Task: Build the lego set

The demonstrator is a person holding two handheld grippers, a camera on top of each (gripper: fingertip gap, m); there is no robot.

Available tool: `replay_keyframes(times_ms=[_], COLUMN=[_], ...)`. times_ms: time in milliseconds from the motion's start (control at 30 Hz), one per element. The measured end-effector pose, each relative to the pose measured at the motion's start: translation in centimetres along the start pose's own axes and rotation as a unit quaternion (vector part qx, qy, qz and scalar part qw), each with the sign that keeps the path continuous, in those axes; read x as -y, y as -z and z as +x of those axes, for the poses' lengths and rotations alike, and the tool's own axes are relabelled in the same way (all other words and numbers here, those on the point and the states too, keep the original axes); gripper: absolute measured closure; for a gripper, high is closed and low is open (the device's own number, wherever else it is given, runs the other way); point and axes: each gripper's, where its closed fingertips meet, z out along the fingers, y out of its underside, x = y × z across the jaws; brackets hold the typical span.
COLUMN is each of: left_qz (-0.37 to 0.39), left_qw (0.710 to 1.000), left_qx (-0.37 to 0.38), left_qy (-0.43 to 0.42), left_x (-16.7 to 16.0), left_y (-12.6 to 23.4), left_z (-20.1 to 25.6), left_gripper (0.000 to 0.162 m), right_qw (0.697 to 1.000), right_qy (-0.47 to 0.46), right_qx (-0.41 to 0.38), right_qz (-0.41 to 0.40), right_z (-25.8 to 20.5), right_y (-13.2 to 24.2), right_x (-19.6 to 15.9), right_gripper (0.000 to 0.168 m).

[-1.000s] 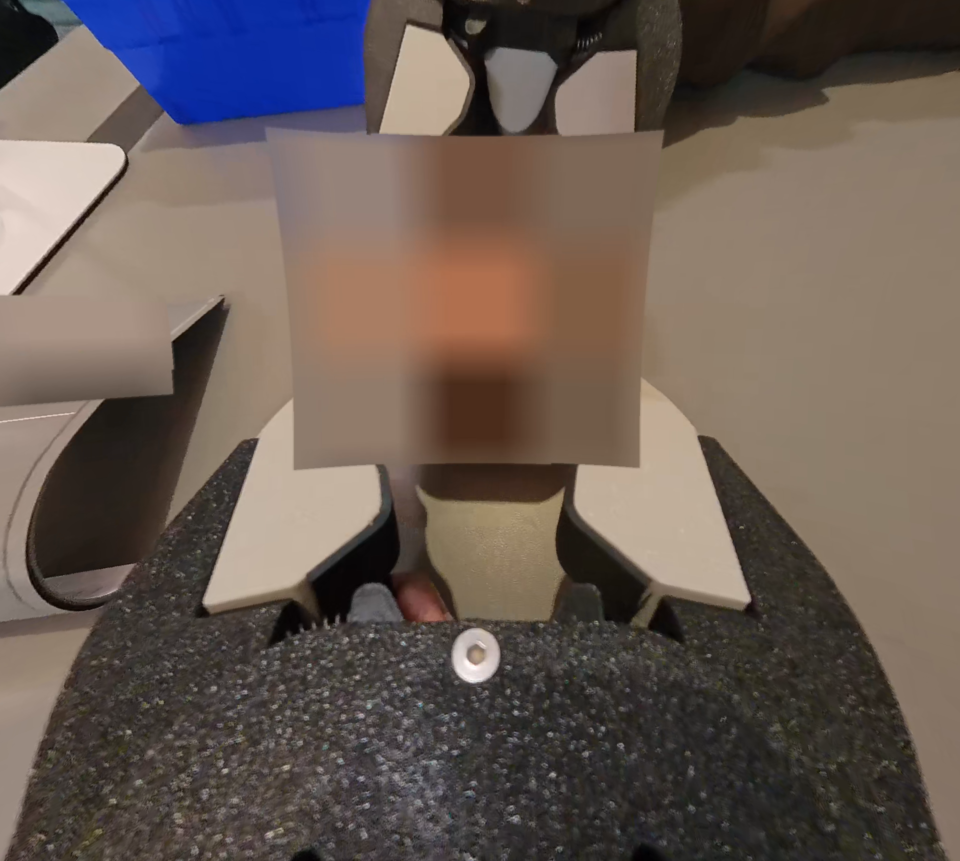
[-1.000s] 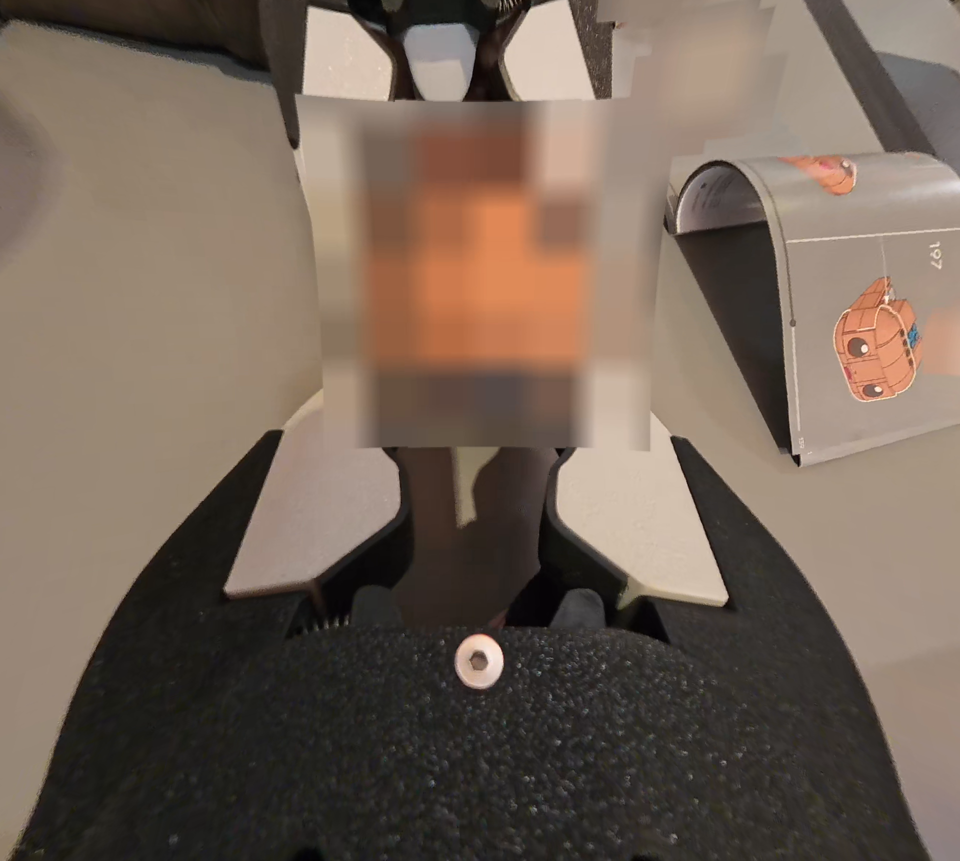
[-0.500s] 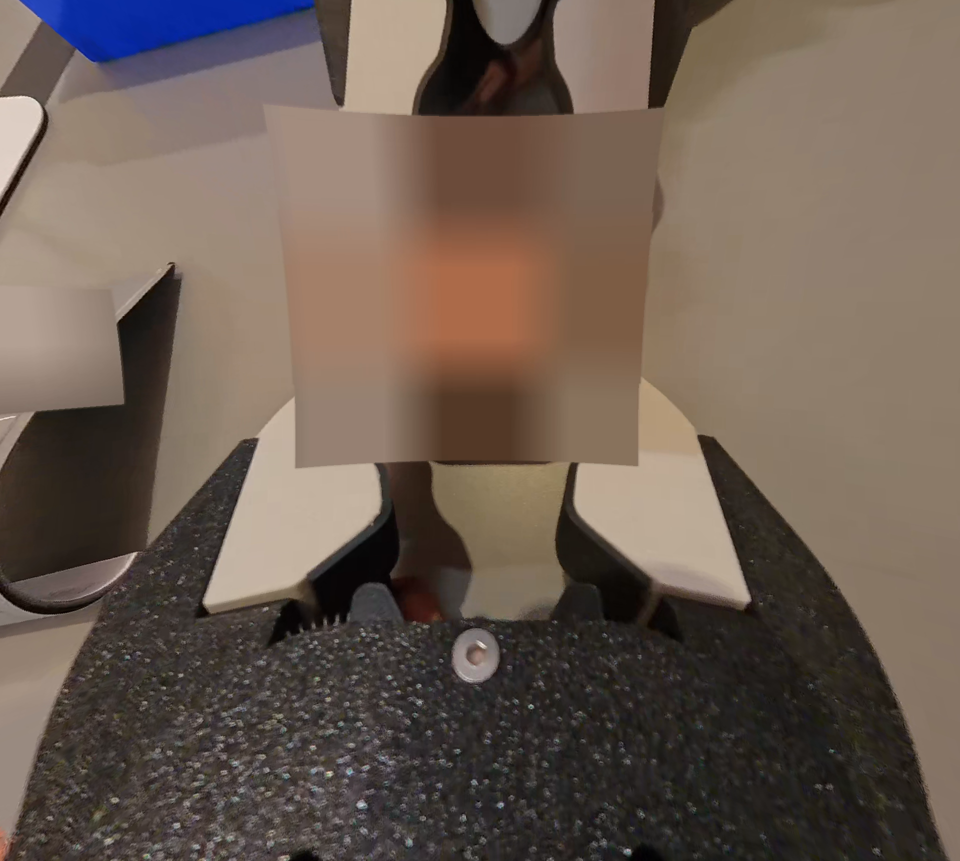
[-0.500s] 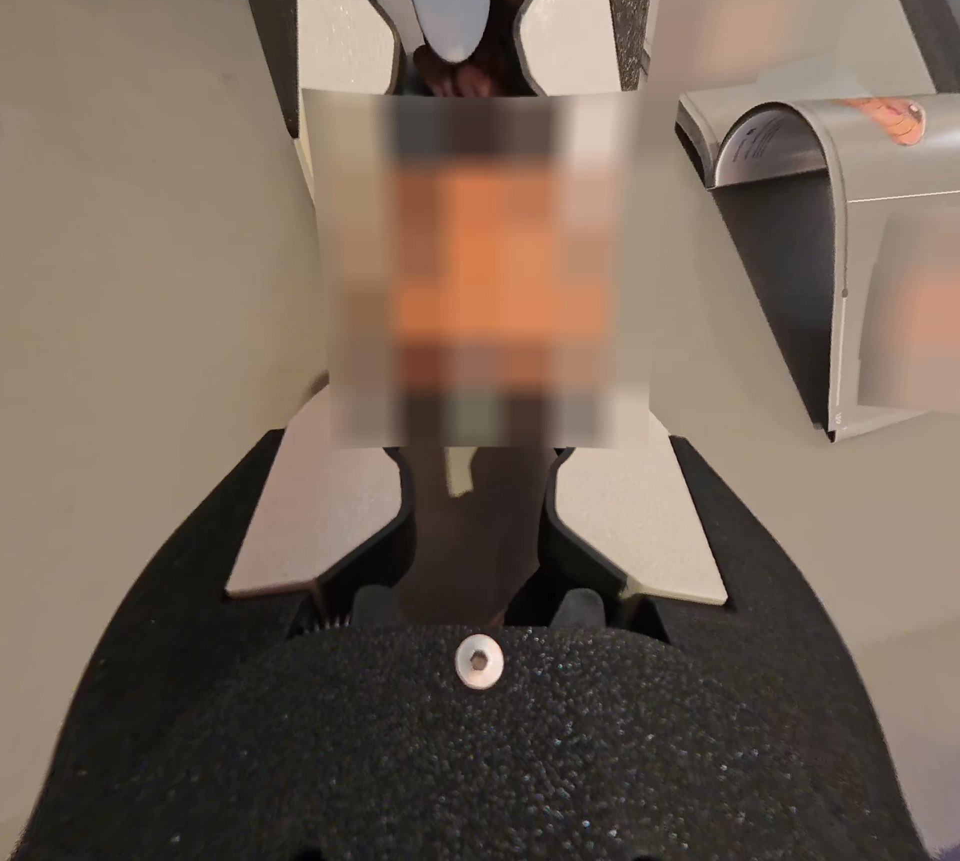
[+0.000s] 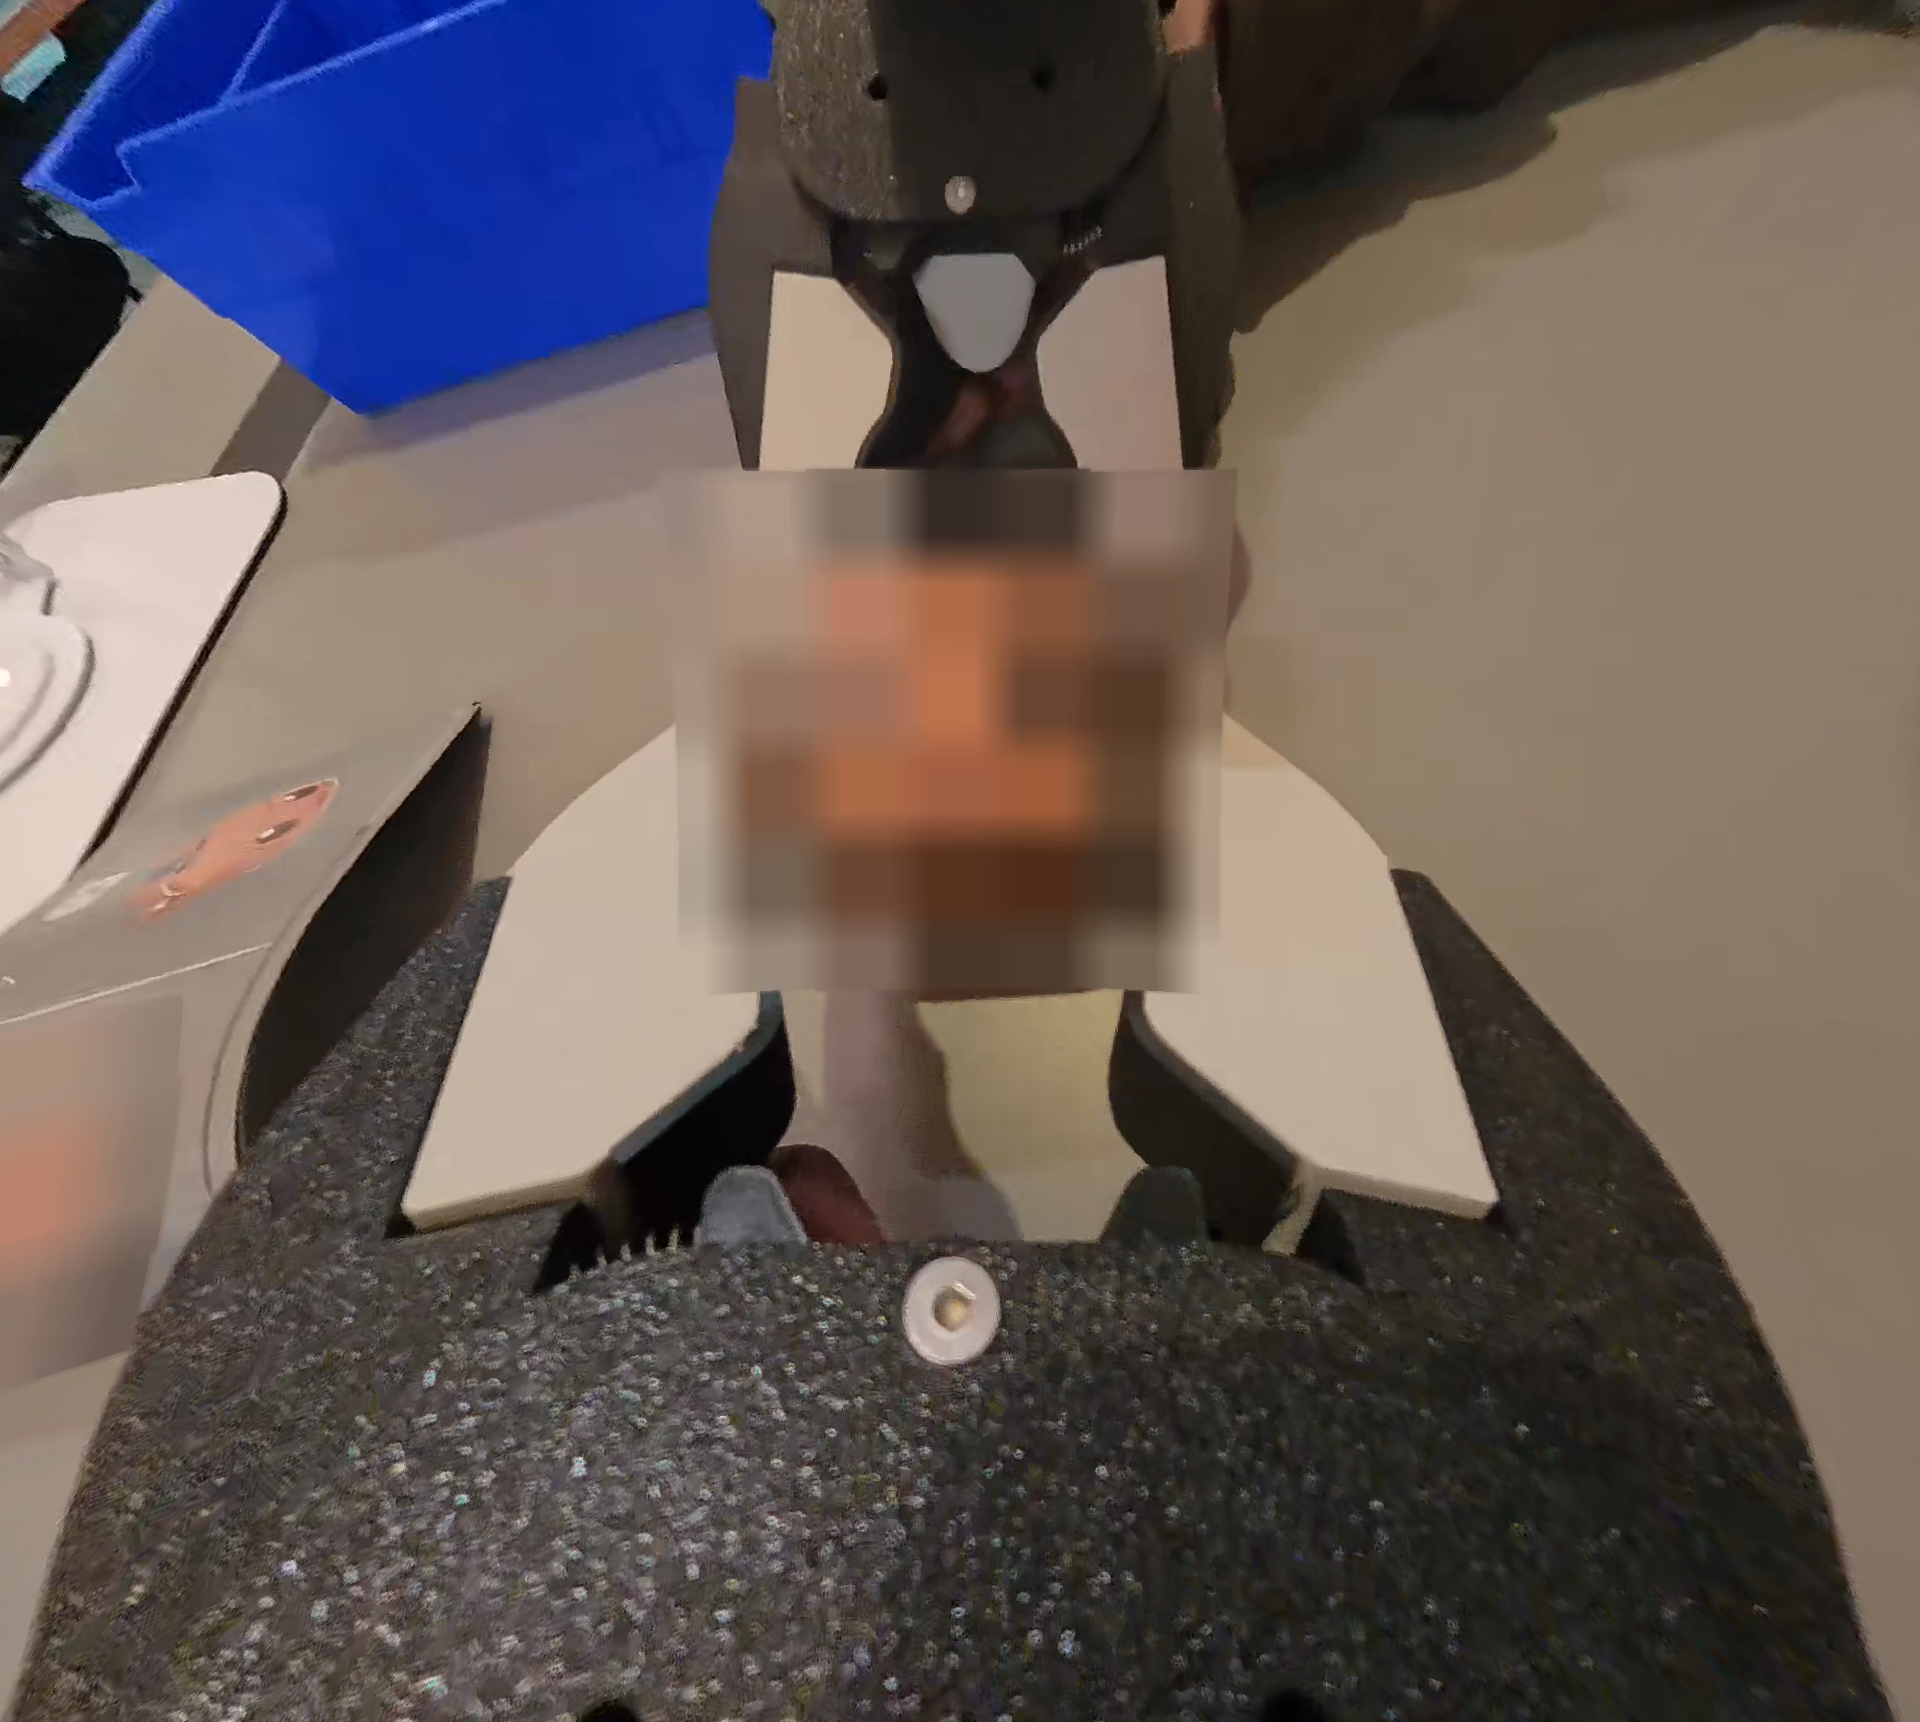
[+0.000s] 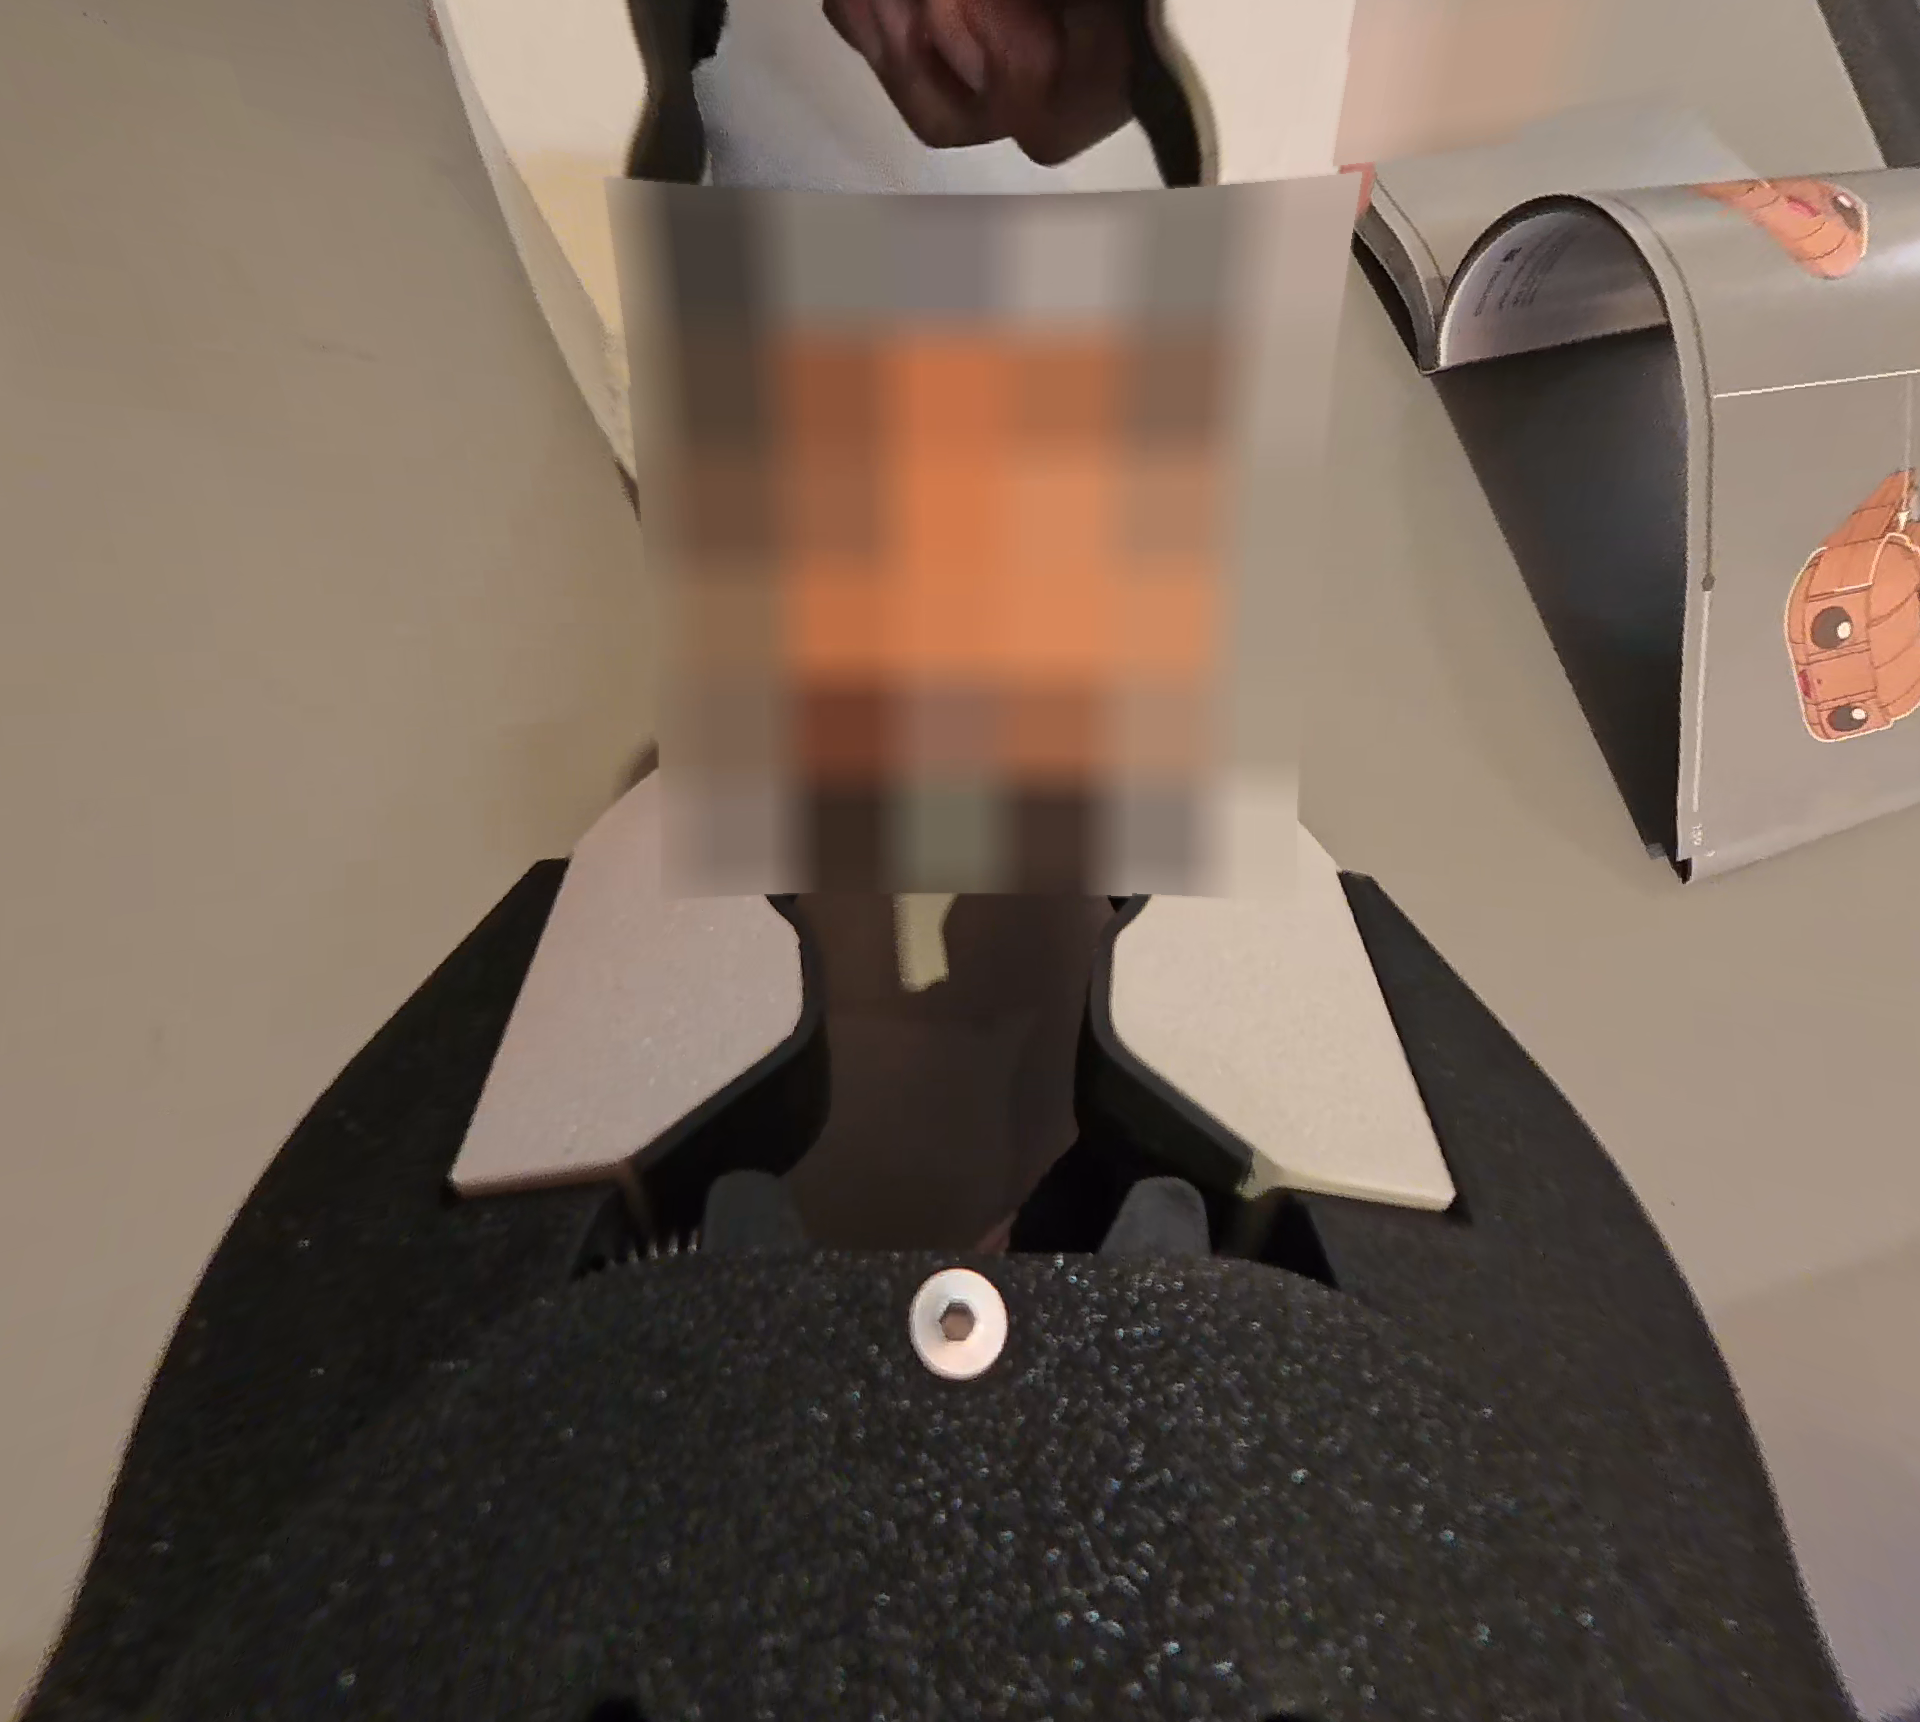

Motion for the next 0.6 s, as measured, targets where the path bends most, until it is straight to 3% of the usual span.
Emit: replay_keyframes(times_ms=[267,600], left_qz=[-0.055,-0.002], left_qw=[0.998,1.0], left_qx=[0.007,-0.004], left_qy=[-0.016,0.031], left_x=[-0.8,0.8], left_y=[-0.8,-0.3], left_z=[-0.3,-0.7], left_gripper=[0.093,0.104], right_qw=[1.0,1.0], right_qy=[0.001,0.003], right_qx=[-0.001,-0.003], right_qz=[0.0,-0.002], right_z=[0.0,0.0], right_y=[0.0,0.0], right_x=[0.0,-0.1], right_gripper=[0.112,0.112])
